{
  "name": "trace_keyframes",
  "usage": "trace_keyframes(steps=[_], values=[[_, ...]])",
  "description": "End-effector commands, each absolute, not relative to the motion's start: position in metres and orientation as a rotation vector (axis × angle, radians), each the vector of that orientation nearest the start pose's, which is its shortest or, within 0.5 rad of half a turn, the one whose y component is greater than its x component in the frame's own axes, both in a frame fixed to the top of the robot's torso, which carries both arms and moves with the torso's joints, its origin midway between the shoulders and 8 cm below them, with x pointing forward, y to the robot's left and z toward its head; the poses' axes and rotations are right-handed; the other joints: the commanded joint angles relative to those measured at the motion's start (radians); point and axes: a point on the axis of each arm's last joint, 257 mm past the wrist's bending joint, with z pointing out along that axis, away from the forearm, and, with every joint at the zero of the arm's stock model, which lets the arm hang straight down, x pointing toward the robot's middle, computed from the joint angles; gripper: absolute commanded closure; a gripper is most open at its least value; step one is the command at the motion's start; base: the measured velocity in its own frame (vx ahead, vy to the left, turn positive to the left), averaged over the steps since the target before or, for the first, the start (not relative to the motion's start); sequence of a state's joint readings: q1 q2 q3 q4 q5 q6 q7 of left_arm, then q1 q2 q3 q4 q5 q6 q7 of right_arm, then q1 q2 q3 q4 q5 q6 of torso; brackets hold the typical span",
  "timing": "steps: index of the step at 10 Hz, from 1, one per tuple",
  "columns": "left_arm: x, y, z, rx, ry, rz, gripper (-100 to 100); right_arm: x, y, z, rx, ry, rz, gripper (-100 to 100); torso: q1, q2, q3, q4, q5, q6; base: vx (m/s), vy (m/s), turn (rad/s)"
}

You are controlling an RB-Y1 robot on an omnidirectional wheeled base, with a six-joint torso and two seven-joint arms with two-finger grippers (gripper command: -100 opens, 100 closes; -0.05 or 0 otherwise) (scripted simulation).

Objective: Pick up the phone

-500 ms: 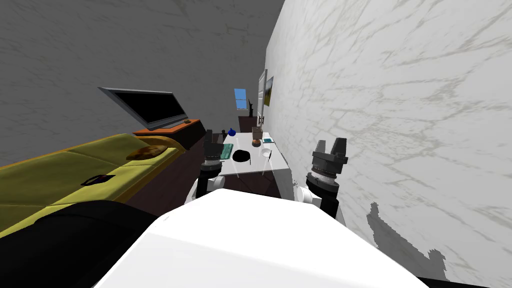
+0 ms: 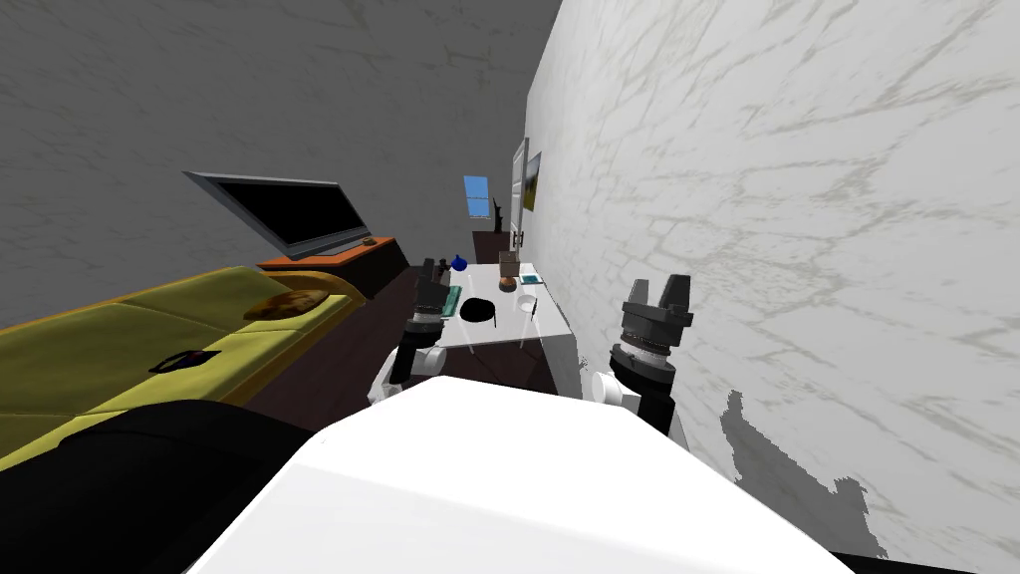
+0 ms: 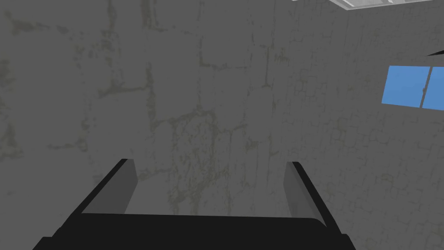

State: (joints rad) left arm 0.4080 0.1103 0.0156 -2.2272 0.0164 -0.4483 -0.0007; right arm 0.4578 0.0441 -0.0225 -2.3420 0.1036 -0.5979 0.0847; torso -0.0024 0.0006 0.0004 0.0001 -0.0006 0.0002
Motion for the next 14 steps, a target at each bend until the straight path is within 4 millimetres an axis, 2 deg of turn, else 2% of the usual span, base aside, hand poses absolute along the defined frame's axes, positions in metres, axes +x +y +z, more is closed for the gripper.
trace_keyframes(steps=[1,2,4,5,6,9,10,11,14], values=[[0.383,0.275,0.013,-0.627,0.751,-1.298,-100,0.314,-0.265,0.08,0.437,0.515,1.184,0,0.0,0.0,0.0,0.0,0.0,0.0,-0.013,-0.041,-0.047],[0.385,0.276,0.01,-0.64,0.762,-1.294,-100,0.314,-0.265,0.08,0.437,0.515,1.184,0,0.0,0.0,0.0,0.0,0.0,0.0,-0.01,-0.025,-0.014],[0.407,0.283,-0.008,-0.685,0.831,-1.258,-100,0.314,-0.265,0.08,0.437,0.515,1.184,0,0.001,0.0,0.0,0.0,0.0,0.0,-0.012,-0.026,-0.05],[0.409,0.284,-0.011,-0.696,0.841,-1.254,-100,0.314,-0.265,0.08,0.437,0.515,1.184,0,0.001,0.0,0.0,0.0,0.0,0.0,-0.013,-0.021,-0.022],[0.421,0.289,-0.021,-0.724,0.877,-1.232,-100,0.314,-0.265,0.08,0.437,0.515,1.184,0,0.001,0.0,0.0,0.0,0.0,0.0,-0.012,-0.021,-0.041],[0.435,0.296,-0.036,-0.768,0.925,-1.202,-100,0.314,-0.265,0.08,0.437,0.515,1.184,0,0.002,0.0,0.0,0.0,0.0,0.0,-0.008,-0.011,-0.036],[0.446,0.303,-0.047,-0.798,0.957,-1.179,-100,0.314,-0.265,0.08,0.437,0.515,1.184,0,0.002,0.0,0.0,0.0,0.0,0.0,-0.008,-0.013,-0.057],[0.448,0.303,-0.051,-0.811,0.969,-1.172,-100,0.314,-0.265,0.08,0.437,0.515,1.184,0,0.002,0.0,0.0,0.0,0.0,0.0,-0.008,-0.011,-0.035],[0.47,0.319,-0.078,-0.889,1.035,-1.12,-100,0.314,-0.265,0.08,0.437,0.515,1.184,0,0.002,0.0,0.0,0.0,0.0,0.0,-0.009,-0.017,-0.066]])
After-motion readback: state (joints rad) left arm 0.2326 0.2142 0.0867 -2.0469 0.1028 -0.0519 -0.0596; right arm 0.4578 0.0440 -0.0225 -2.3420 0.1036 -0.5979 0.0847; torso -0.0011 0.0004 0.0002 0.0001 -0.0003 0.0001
